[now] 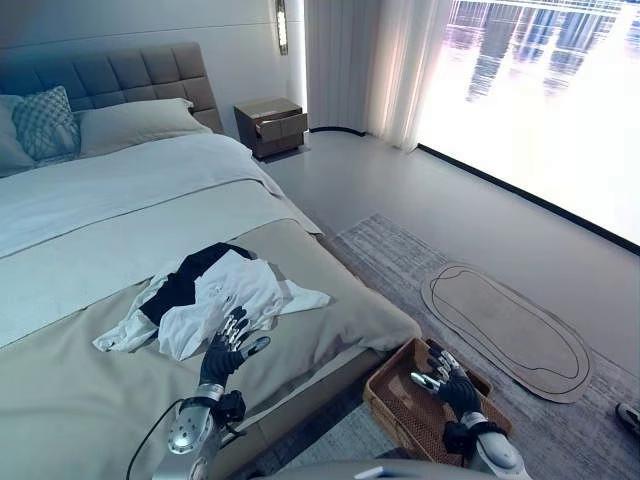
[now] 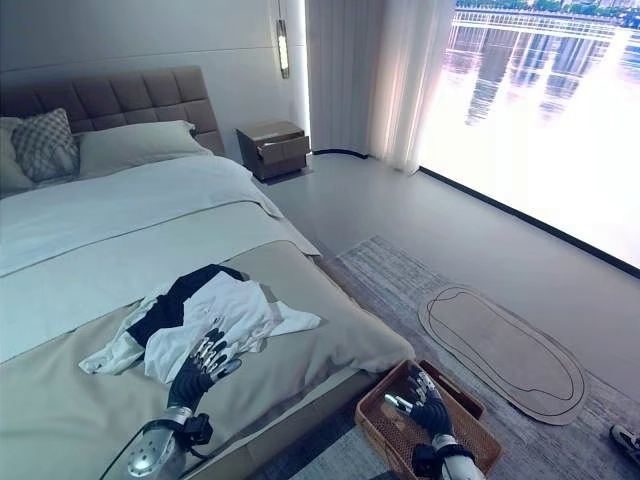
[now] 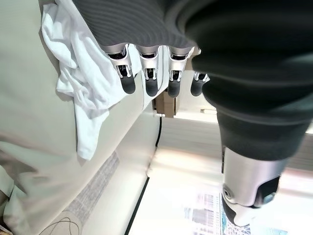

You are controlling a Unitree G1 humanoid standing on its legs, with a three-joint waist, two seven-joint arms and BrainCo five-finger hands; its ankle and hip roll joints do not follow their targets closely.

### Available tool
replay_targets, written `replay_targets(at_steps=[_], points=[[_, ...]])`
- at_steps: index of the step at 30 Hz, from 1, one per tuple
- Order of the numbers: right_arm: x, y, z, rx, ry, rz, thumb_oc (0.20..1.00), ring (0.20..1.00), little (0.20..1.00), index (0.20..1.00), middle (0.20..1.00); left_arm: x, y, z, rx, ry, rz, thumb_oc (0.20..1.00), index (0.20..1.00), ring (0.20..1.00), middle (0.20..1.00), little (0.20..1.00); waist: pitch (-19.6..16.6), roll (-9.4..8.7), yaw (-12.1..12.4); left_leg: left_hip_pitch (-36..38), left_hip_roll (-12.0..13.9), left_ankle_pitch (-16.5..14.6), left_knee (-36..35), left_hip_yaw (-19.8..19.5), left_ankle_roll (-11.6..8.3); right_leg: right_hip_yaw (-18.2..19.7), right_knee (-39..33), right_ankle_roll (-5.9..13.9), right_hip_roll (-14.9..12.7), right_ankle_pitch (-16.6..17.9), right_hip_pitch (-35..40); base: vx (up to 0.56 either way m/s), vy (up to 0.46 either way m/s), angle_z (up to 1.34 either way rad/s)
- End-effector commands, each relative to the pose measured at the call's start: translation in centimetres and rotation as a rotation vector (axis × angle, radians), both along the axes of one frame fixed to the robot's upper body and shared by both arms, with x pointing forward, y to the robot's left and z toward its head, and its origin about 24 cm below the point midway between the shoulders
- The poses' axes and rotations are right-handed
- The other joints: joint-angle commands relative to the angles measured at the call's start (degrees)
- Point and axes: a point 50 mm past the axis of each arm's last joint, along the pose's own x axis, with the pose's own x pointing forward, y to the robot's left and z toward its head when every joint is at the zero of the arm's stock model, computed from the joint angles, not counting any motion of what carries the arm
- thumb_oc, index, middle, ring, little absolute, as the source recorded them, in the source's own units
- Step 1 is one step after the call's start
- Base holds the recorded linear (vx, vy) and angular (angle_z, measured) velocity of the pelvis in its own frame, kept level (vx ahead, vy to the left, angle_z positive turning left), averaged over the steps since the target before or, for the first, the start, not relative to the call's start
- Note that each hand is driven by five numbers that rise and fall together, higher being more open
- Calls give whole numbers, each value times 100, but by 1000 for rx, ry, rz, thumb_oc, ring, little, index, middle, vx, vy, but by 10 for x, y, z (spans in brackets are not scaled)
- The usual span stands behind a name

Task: Pick up clothes into the bucket

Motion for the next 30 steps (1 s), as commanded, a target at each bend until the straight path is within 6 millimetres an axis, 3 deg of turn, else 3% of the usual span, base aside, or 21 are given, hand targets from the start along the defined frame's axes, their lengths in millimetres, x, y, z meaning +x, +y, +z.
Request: replay_targets(at_steps=[1,11,16,18,21,26,30], points=[[25,4,21,4,-139,19,1000,1000,1000,1000,1000,18,17,30,104,-150,-8,1000,1000,1000,1000,1000,227,-287,-58,101,-218,-380,123,-1,272,394,141,-198,144,-34,-176,16,-13,-9],[29,8,24,11,-157,54,1000,1000,1000,1000,1000,18,17,29,107,-147,-22,1000,1000,1000,1000,1000,294,-287,3,23,-167,-413,281,-111,238,361,190,-257,210,-129,-132,4,-8,0],[32,2,28,-4,-176,49,1000,1000,1000,1000,1000,20,20,29,124,-140,-31,1000,1000,1000,1000,1000,386,-301,44,-288,-132,-462,717,-206,133,241,379,-302,208,-264,-119,0,-24,11],[36,-6,34,-17,-205,14,1000,1000,1000,1000,1000,31,17,36,146,-173,-60,1000,1000,1000,1000,1000,505,-361,-34,-752,-81,-381,1155,260,77,-4,463,-286,86,-276,-115,-107,55,37],[34,-10,30,-23,-183,2,1000,1000,1000,1000,1000,34,13,39,156,-195,-78,1000,1000,1000,1000,1000,459,-290,-26,-810,-168,-503,1302,186,112,-21,558,-281,12,-290,-177,-2,68,57],[34,-7,26,24,-167,-22,1000,1000,1000,1000,1000,36,17,37,214,-178,-80,1000,1000,1000,1000,1000,453,-337,-57,-661,-346,-692,1233,254,313,128,957,-142,-277,-292,-300,64,124,19],[40,2,28,41,-177,11,1000,1000,1000,1000,1000,41,28,49,356,-223,-68,1000,1000,1000,1000,1000,755,-456,-5,-752,-600,-842,1300,443,557,352,1480,44,-667,-55,-889,-35,174,-7]])
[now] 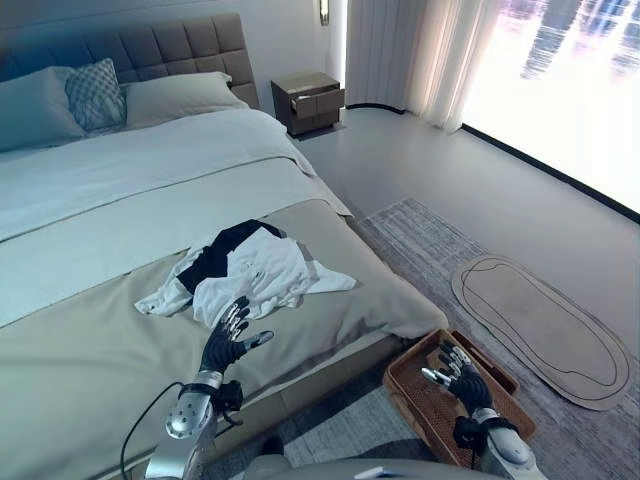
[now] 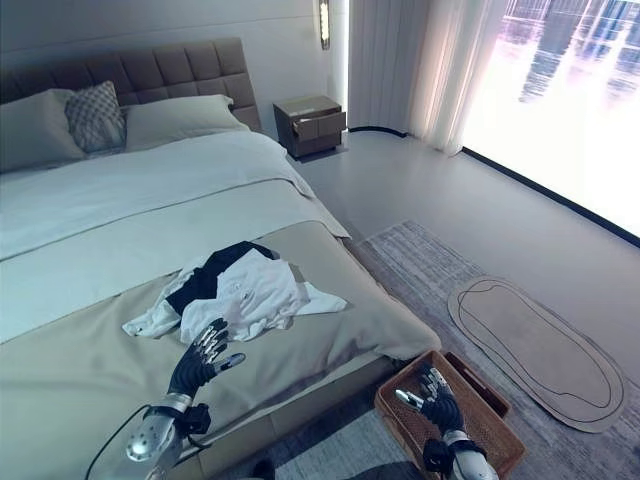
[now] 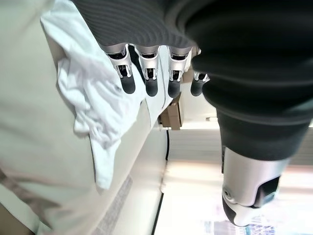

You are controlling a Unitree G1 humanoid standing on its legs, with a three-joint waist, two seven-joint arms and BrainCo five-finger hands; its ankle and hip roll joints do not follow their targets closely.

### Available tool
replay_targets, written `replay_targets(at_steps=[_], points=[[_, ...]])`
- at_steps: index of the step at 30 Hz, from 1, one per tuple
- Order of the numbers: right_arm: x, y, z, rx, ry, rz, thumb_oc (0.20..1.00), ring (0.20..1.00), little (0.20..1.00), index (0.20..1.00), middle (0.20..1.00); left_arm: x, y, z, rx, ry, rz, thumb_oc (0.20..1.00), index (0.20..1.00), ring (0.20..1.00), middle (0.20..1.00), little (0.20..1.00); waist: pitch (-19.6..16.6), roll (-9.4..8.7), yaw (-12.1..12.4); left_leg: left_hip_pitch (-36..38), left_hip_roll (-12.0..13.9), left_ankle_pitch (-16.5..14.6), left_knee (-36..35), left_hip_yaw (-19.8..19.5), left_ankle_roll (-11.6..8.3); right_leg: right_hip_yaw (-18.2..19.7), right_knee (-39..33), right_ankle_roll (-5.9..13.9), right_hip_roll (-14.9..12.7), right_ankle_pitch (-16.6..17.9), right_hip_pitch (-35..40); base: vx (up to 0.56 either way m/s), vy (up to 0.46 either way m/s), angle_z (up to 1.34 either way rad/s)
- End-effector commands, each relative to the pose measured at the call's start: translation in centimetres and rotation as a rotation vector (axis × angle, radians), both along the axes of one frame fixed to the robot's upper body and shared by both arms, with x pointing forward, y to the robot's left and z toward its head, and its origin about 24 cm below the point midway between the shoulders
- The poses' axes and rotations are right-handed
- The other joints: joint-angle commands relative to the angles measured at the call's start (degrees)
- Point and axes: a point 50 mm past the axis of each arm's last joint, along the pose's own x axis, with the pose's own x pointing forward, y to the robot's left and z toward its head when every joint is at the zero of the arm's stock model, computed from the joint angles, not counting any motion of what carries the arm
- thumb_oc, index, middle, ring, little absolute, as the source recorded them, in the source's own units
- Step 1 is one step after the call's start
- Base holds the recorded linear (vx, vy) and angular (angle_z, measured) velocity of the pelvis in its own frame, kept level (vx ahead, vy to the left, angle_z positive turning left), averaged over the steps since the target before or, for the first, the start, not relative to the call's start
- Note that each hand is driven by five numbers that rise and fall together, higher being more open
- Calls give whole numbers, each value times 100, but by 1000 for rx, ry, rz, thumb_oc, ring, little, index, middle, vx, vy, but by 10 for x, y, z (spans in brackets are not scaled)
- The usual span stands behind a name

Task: Pick up clothes into the bucket

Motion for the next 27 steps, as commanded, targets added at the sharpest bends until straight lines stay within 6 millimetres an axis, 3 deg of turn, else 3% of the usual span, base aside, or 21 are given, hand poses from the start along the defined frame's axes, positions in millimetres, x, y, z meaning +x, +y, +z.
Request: replay_targets(at_steps=[1,3,4,6,8,10,11,12,14,15,16,19,25,27], points=[[35,14,25,47,-165,41,1000,1000,1000,1000,1000,26,17,43,192,-213,-5,1000,1000,1000,1000,1000,480,-263,-18,62,-101,-727,538,326,372,531,997,50,-138,479,-789,-116,146,-20],[36,14,25,47,-166,41,1000,1000,1000,1000,1000,26,17,43,193,-214,-5,1000,1000,1000,1000,1000,471,-271,-1,43,-106,-731,549,347,376,563,1022,52,-145,473,-833,-129,42,-18],[48,18,34,46,-213,58,1000,1000,1000,1000,1000,40,21,58,265,-282,6,1000,1000,1000,1000,1000,788,-304,12,-326,-100,-743,804,364,381,706,1285,51,-210,609,-1346,-325,27,-22],[59,20,45,51,-267,80,1000,1000,1000,1000,1000,53,23,76,340,-367,21,1000,1000,1000,1000,1000,1115,-388,6,-807,-16,-764,1185,447,343,591,1086,-1,-225,782,-1777,-367,-48,-29],[64,19,51,63,-298,86,1000,1000,1000,1000,1000,63,24,90,399,-437,38,1000,1000,1000,1000,1000,1217,-381,-60,-1440,21,-766,1583,300,339,747,912,-77,-83,660,-1991,-224,-43,4],[75,20,62,35,-343,122,1000,1000,1000,1000,1000,76,24,106,420,-509,77,1000,1000,1000,1000,1000,1394,-407,8,-1996,-89,-766,1960,-75,326,953,925,-157,65,632,-2396,-223,11,0],[79,21,69,45,-378,147,1000,1000,1000,1000,1000,79,29,116,456,-549,109,1000,1000,1000,1000,1000,1489,-489,124,-2212,-251,-822,2142,-659,229,1091,1000,-205,192,581,-2622,-170,-31,-33],[81,19,76,41,-406,143,1000,1000,1000,1000,1000,87,27,125,481,-588,141,1000,1000,1000,1000,1000,1423,-512,-30,-2370,-203,-683,1830,-689,165,1010,1077,-192,76,614,-2890,-87,-32,-38],[85,19,82,38,-432,139,1000,1000,1000,1000,1000,94,26,132,495,-620,161,1000,1000,1000,1000,1000,1444,-477,-97,-2521,-237,-642,1820,-675,158,975,1125,-165,58,654,-3102,-106,32,-22],[92,18,93,31,-483,132,1000,1000,1000,1000,1000,104,24,152,522,-696,194,1000,1000,1000,1000,1000,1522,-481,-169,-2927,-205,-586,1920,-575,136,932,1171,-142,2,721,-3446,-157,56,29],[92,18,93,31,-484,131,1000,1000,1000,1000,1000,105,24,152,522,-698,194,1000,1000,1000,1000,1000,1500,-466,-152,-2983,-183,-637,1987,-574,132,944,1214,-144,23,691,-3498,-154,32,43],[101,14,107,7,-551,93,1000,1000,1000,1000,1000,115,29,178,616,-792,277,1000,1000,1000,1000,1000,1573,-473,-257,-3586,-155,-622,2146,-457,124,870,1197,-110,-51,810,-4020,-83,62,-5],[102,9,114,14,-592,51,1000,1000,1000,1000,1000,121,41,205,730,-876,396,1000,1000,1000,1000,1000,1738,-557,-363,-3940,-98,-646,2254,-427,129,818,1233,-61,-92,895,-4324,-9,19,-6],[104,8,115,22,-599,39,1000,1000,1000,1000,1000,122,53,226,832,-933,489,1000,1000,1000,1000,1000,1836,-642,-423,-4136,-76,-677,2356,-417,139,803,1258,-46,-73,923,-4489,12,0,-5]])
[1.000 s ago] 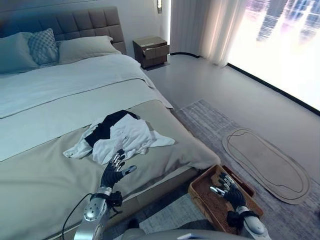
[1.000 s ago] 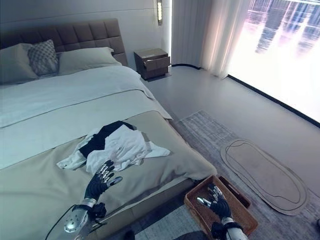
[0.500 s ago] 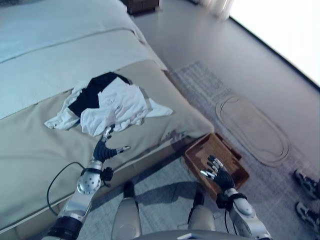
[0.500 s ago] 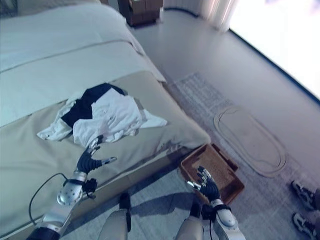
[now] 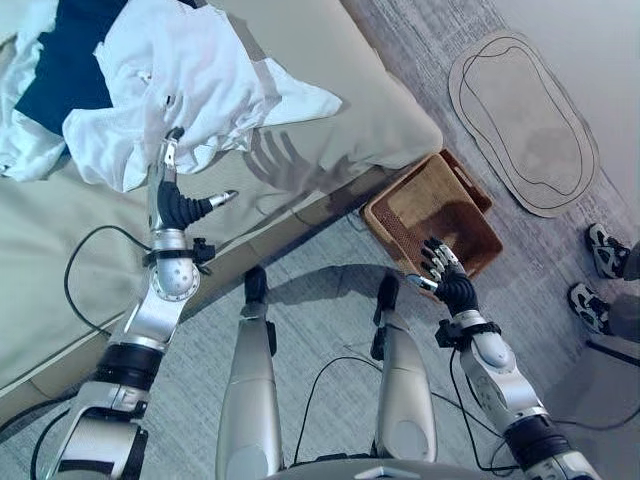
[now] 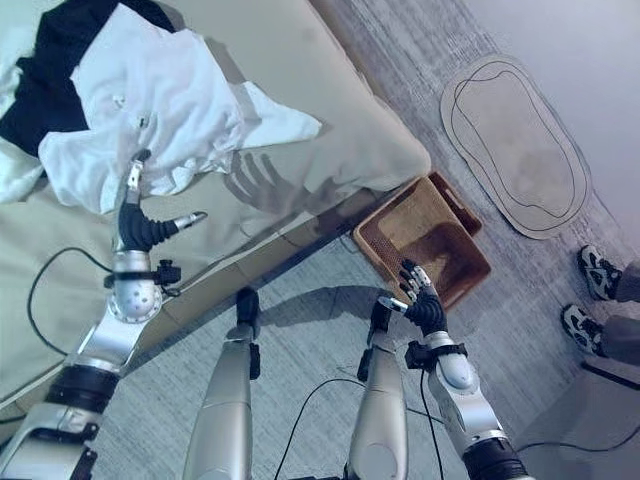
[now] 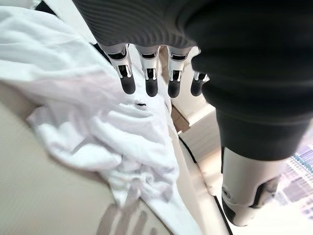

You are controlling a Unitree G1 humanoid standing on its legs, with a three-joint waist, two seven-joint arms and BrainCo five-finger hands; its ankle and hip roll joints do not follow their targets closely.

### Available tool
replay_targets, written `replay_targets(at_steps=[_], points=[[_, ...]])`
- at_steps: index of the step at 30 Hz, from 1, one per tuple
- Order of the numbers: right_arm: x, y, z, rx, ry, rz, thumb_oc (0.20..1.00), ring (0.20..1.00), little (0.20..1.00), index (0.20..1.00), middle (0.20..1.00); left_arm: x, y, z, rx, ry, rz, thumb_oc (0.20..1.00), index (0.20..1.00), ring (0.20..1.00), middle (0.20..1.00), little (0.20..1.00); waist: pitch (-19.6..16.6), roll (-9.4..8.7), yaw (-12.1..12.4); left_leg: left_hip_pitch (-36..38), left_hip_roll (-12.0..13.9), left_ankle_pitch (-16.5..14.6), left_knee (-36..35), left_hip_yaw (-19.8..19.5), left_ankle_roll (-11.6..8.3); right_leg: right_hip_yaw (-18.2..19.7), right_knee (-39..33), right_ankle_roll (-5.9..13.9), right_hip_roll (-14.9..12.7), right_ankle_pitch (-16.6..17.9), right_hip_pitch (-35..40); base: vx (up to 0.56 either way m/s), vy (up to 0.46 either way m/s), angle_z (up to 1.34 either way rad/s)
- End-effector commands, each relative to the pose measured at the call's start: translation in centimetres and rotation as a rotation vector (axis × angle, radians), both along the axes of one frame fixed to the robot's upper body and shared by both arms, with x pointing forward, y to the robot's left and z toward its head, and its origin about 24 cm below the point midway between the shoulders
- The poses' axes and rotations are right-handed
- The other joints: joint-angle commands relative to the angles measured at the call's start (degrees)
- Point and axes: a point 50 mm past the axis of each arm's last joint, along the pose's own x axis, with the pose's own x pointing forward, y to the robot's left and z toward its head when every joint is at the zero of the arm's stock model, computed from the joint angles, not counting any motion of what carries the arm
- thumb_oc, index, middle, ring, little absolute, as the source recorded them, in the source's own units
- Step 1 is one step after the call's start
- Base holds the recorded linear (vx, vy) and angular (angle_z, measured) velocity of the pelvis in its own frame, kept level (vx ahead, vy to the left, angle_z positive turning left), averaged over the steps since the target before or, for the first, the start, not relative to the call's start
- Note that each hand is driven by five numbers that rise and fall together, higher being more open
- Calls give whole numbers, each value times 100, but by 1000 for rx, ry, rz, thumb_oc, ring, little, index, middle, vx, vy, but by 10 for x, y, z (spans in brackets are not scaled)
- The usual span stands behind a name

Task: Pick up clothes into the bucket

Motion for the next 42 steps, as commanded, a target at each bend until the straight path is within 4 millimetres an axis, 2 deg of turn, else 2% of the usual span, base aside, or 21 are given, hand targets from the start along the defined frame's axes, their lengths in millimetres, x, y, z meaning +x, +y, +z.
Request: replay_targets(at_steps=[1,2,3,5,8,14,19,22,23,24,25,26,27,28,29,30,36,37,38,42], points=[[-2,-11,18,31,-110,-49,1000,1000,1000,1000,1000,-3,26,36,115,-159,168,1000,1000,1000,1000,1000,-147,-157,-70,-160,99,-390,301,217,187,-112,-141,37,-156,571,-341,0,0,0],[-2,-11,18,31,-110,-49,1000,1000,1000,1000,1000,-3,26,36,115,-160,168,1000,1000,1000,1000,1000,-149,-156,-69,-171,99,-393,309,215,187,-112,-136,38,-156,569,-349,0,0,0],[-1,-12,20,34,-122,-45,1000,1000,1000,1000,1000,-3,33,52,177,-199,229,1000,1000,1000,1000,1000,-109,-173,-115,-269,108,-410,343,202,190,-137,-131,44,-156,581,-419,0,0,0],[0,-12,21,35,-126,-43,1000,1000,1000,1000,1000,-3,36,59,205,-221,261,1000,1000,1000,1000,1000,-93,-186,-136,-320,117,-420,367,183,192,-152,-113,52,-153,589,-473,14,11,-4],[4,-11,28,37,-157,-23,1000,1000,1000,1000,1000,-1,52,85,347,-262,400,1000,1000,1000,1000,1000,-58,-228,-212,-546,108,-456,506,171,205,-120,-92,61,-112,612,-630,0,0,0],[7,-7,33,47,-178,6,1000,1000,1000,1000,1000,3,74,108,498,-226,571,1000,1000,1000,1000,1000,-81,-325,-337,-773,126,-497,631,136,227,-161,-144,81,-69,678,-753,0,0,0],[6,-5,33,49,-178,30,1000,1000,1000,1000,1000,6,96,101,541,-90,659,1000,1000,1000,1000,1000,-71,-392,-422,-922,127,-528,758,135,245,-155,-151,86,-36,726,-842,-2,11,-3],[5,-6,33,45,-174,35,1000,1000,1000,1000,1000,8,98,99,557,-55,663,1000,1000,1000,1000,1000,-78,-409,-438,-980,122,-545,815,124,256,-159,-147,81,-29,728,-868,20,14,-4],[5,-6,32,41,-168,36,1000,1000,1000,1000,1000,11,106,85,568,50,675,1000,1000,1000,1000,1000,-115,-379,-433,-922,172,-738,864,98,235,-138,-104,118,36,590,-836,-6,32,0],[5,-7,32,37,-167,37,1000,1000,1000,1000,1000,13,103,84,576,60,659,1000,1000,1000,1000,1000,-79,-399,-457,-998,108,-565,872,128,271,-149,-133,74,-13,734,-890,67,25,-5],[5,-7,31,34,-164,36,1000,1000,1000,1000,1000,15,104,81,590,89,652,1000,1000,1000,1000,1000,-125,-368,-434,-920,154,-743,872,90,249,-128,-105,118,39,593,-843,-4,28,-8],[5,-8,31,29,-162,35,1000,1000,1000,1000,1000,16,104,75,602,133,641,1000,1000,1000,1000,1000,-135,-360,-438,-910,155,-746,865,96,252,-123,-111,120,36,593,-837,-3,21,-11],[5,-9,31,29,-164,34,1000,1000,1000,1000,1000,17,104,76,601,131,640,915,915,915,915,915,-97,-385,-460,-981,104,-570,862,130,280,-140,-146,80,-18,736,-884,-82,51,-6],[5,-10,31,23,-162,33,1000,1000,1000,1000,1000,18,101,70,608,159,606,460,460,460,460,460,-114,-364,-460,-976,89,-573,859,140,289,-137,-149,77,-23,735,-880,-8,37,-2],[5,-11,31,22,-161,34,1000,1000,1000,1000,1000,18,101,67,619,175,598,231,231,231,231,231,-163,-327,-436,-909,130,-751,869,106,265,-104,-106,118,29,586,-843,-12,50,-1],[5,-12,31,19,-161,32,1000,1000,1000,1000,1000,19,99,64,631,189,582,200,200,200,200,200,-137,-334,-450,-979,75,-574,856,140,296,-120,-140,78,-27,724,-886,-12,38,-4],[4,-13,30,15,-154,37,1000,1000,1000,1000,1000,21,91,48,654,239,518,200,200,200,200,200,-195,-265,-434,-943,37,-537,814,154,304,-119,-137,67,-50,702,-862,-4,7,0],[4,-13,29,14,-152,38,1000,1000,1000,1000,1000,21,92,48,654,241,518,200,200,200,200,200,-228,-237,-404,-866,96,-724,827,118,273,-99,-96,109,12,552,-809,-10,8,5],[4,-14,28,12,-148,35,1000,1000,1000,1000,1000,21,89,42,651,251,502,200,200,200,200,200,-206,-241,-407,-889,36,-538,797,161,306,-116,-125,60,-41,682,-825,0,0,0],[3,-14,25,1,-136,28,1000,1000,1000,1000,1000,22,80,27,646,272,454,200,200,200,200,200,-253,-200,-363,-667,13,-497,668,167,310,-110,-156,54,-75,671,-654,-21,6,1]])
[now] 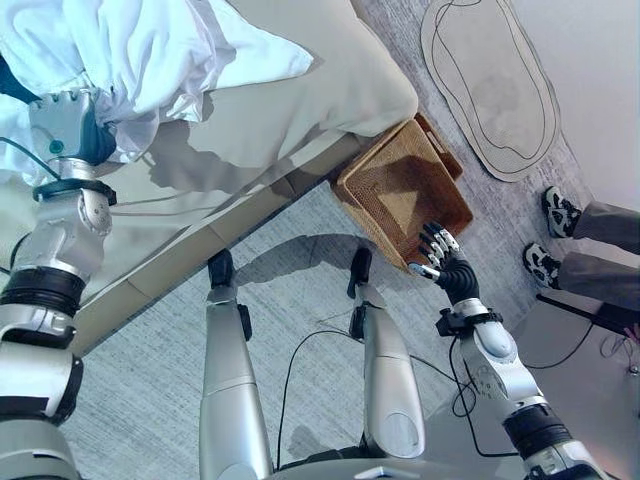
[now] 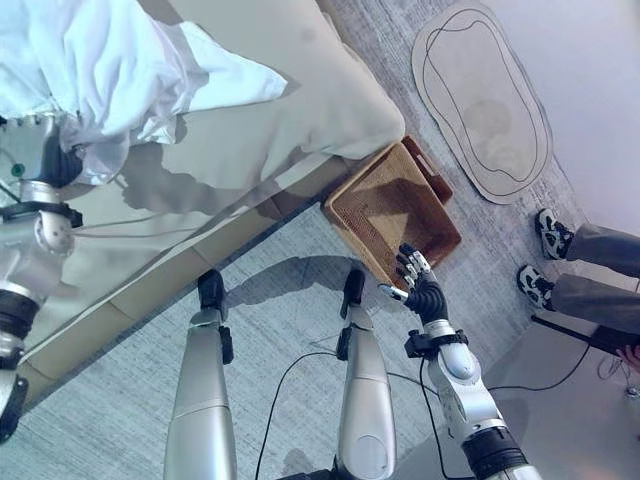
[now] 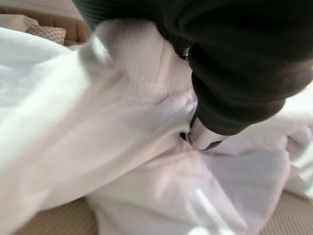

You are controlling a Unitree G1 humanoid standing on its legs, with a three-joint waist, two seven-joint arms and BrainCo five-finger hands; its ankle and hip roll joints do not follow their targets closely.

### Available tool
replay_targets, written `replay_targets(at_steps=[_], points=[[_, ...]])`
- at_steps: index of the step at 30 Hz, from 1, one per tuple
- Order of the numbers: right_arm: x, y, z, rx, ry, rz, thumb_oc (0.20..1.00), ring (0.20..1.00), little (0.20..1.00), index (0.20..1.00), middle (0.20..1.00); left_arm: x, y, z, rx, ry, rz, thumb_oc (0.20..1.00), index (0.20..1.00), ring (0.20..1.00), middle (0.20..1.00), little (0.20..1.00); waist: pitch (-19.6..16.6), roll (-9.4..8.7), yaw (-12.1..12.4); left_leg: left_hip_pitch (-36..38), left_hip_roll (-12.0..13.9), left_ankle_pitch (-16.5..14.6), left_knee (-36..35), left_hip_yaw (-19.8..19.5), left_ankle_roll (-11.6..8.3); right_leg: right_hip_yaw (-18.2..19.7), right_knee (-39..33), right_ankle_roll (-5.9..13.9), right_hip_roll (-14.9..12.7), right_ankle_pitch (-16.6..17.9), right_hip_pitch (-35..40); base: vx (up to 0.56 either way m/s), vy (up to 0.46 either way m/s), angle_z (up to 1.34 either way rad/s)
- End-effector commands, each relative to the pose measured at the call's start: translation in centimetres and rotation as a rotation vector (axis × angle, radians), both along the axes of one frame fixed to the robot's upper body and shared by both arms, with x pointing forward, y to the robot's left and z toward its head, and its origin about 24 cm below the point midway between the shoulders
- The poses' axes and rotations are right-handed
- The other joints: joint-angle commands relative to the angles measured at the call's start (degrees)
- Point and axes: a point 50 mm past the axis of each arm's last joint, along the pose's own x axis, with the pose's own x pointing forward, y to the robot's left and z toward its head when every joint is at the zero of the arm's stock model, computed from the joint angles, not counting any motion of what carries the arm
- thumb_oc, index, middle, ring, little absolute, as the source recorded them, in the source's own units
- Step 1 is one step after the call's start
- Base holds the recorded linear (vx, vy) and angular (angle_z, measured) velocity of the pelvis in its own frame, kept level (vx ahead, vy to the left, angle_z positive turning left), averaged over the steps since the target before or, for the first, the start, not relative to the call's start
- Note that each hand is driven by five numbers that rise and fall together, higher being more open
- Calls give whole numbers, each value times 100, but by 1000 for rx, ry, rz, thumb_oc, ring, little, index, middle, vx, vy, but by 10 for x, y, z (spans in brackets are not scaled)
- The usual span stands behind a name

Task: Pick up clothes into the bucket

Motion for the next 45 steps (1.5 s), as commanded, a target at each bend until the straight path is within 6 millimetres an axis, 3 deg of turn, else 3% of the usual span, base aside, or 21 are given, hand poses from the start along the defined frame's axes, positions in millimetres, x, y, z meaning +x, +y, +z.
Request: replay_targets(at_steps=[1,5,18,21,25,32,39,41,45], points=[[-7,-18,7,-26,-47,-51,1000,1000,1000,1000,1000,-3,-5,-19,1,39,-27,200,200,200,200,200,-397,89,56,141,-63,-235,-63,266,351,-69,-216,98,-217,528,-158,0,0,0],[-7,-18,1,-40,-19,-65,1000,1000,1000,1000,1000,-3,-16,-32,-25,55,-75,200,200,200,200,200,-450,151,134,512,-77,-183,-287,303,340,-81,-290,93,-252,511,156,14,-3,-4],[-9,-21,-17,-143,68,-89,1000,1000,1000,1000,1000,-21,-82,-56,-229,20,-424,200,200,200,200,200,-957,422,486,2386,-51,66,-1493,273,242,-362,-914,97,-225,381,1900,74,-30,4],[-6,-19,-14,-278,51,-48,1000,1000,1000,1000,1000,-29,-102,-48,-308,-8,-570,200,200,200,200,200,-1191,500,558,2913,25,160,-1881,266,209,-473,-1136,93,-146,336,2393,116,-57,3],[1,-13,-7,-316,22,-9,1000,1000,1000,1000,1000,-34,-116,-40,-389,-22,-696,200,200,200,200,200,-1382,559,597,3273,69,294,-2192,274,182,-579,-1290,91,-113,347,2702,83,-43,3],[17,4,16,-478,-78,94,1000,1000,1000,1000,1000,-50,-145,-4,-522,-78,-990,200,200,200,200,200,-1708,702,718,4017,129,367,-2625,333,150,-742,-1466,70,-4,262,3379,85,-51,1],[38,43,38,-604,-190,212,1000,1000,1000,1000,1000,-60,-182,24,-732,-49,-1343,200,200,200,200,200,-2104,857,843,4555,176,342,-2852,375,137,-811,-1629,18,137,131,3886,74,-43,-2],[38,44,38,-604,-191,212,1000,1000,1000,1000,1000,-60,-181,24,-733,-48,-1344,200,200,200,200,200,-2090,860,841,4579,181,347,-2869,377,135,-813,-1640,16,143,134,3906,38,-22,3],[41,64,39,-590,-195,283,1000,1000,1000,1000,1000,-65,-198,27,-873,12,-1496,200,200,200,200,200,-2279,899,888,4754,233,353,-2935,385,118,-838,-1746,-28,227,83,4115,52,-40,1]])
